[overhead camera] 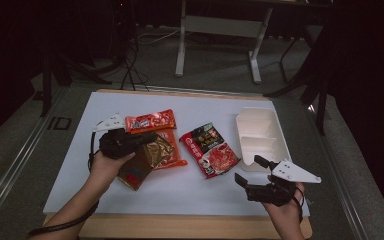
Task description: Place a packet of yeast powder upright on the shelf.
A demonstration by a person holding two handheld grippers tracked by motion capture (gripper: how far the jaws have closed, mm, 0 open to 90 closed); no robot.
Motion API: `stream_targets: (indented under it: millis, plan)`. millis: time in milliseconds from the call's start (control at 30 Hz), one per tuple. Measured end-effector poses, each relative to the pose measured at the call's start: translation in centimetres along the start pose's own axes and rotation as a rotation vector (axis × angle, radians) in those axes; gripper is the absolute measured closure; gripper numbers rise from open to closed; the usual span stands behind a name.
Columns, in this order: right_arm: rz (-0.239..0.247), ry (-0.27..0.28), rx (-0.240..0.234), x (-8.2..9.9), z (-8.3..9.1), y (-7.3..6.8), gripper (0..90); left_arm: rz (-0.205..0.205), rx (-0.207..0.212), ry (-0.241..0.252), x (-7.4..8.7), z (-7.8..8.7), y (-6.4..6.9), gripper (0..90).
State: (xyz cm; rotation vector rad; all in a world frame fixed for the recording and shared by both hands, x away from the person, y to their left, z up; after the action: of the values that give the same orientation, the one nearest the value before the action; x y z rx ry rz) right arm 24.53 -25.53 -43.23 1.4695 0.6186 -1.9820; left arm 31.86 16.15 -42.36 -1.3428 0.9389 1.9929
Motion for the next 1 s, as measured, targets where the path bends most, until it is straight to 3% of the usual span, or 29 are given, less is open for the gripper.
stream_targets:
  millis: [133,233,367,633,833,1000]
  plan:
    - [0.045,0.002,-0.010,-0.9,-0.2,-0.4,10.4,-0.011,-0.006,0.050,-0.3,-0.6,0.5,89.0]
    - [0.052,0.006,-0.020,-1.5,-0.4,-0.4,10.4,-0.026,-0.018,0.082,-0.6,-1.0,0.9,89.0]
    - [0.068,0.010,-0.032,-2.9,-1.1,-0.5,10.5,-0.019,0.000,0.106,-0.7,-1.8,1.2,89.0]
    - [0.045,0.025,-0.102,-5.6,-3.4,-0.8,13.8,-0.012,0.049,0.117,-0.4,-4.2,2.5,89.0]
    - [0.033,0.034,-0.148,-6.1,-4.6,-1.2,16.0,-0.015,0.065,0.129,-0.1,-5.7,3.4,88.9]
    - [0.031,0.037,-0.163,-6.1,-5.3,-1.4,18.1,-0.013,0.048,0.161,0.2,-6.5,4.0,88.9]
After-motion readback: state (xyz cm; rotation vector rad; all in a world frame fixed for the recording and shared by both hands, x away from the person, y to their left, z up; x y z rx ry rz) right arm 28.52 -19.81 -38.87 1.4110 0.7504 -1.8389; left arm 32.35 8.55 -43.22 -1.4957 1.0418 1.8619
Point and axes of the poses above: each handheld gripper's, and its own axes: z roughly backward along the jaws, x roughly out of its underside, y roughly to its right, the point moved 1 cm from there along -z, roughly forward along the jaws, and after that the axes turned 4 degrees about y, right-handed, at the moved point
